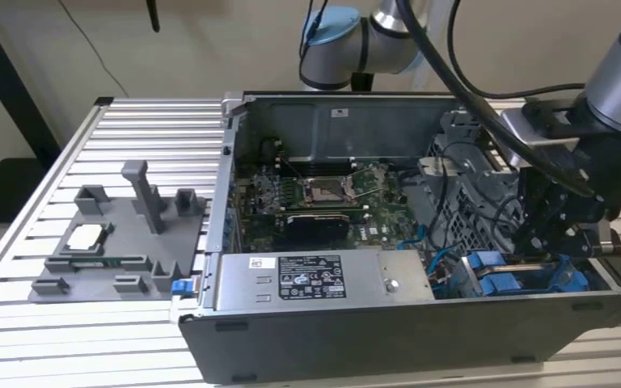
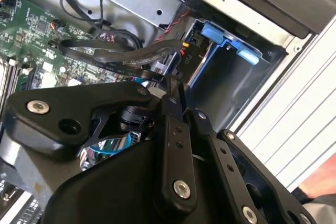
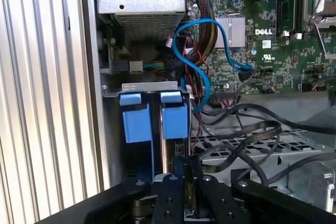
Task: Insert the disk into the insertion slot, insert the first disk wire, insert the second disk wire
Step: 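Insert the second disk wire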
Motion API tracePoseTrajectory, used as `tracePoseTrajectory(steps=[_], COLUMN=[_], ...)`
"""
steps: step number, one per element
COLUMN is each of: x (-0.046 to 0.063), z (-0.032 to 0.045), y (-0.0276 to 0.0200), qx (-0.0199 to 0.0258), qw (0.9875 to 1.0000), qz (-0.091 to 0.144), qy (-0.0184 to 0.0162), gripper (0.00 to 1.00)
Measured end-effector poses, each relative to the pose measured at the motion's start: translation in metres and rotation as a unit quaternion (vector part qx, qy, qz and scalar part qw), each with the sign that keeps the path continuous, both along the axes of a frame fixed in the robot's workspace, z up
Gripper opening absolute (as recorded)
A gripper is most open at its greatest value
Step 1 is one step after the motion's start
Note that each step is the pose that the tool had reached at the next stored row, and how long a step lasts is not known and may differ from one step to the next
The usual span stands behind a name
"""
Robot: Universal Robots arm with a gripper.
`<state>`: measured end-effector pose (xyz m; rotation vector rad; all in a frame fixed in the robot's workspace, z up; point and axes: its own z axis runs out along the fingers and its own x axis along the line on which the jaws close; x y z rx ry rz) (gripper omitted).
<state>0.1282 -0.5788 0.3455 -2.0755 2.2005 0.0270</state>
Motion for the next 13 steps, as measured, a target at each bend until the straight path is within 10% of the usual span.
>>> tracePoseTrajectory(steps=[13], x=[0.0035], z=[-0.0044], y=[0.0008], qx=[0.0001], qw=[0.9999], qz=[0.011], qy=[-0.002], gripper=[0.16])
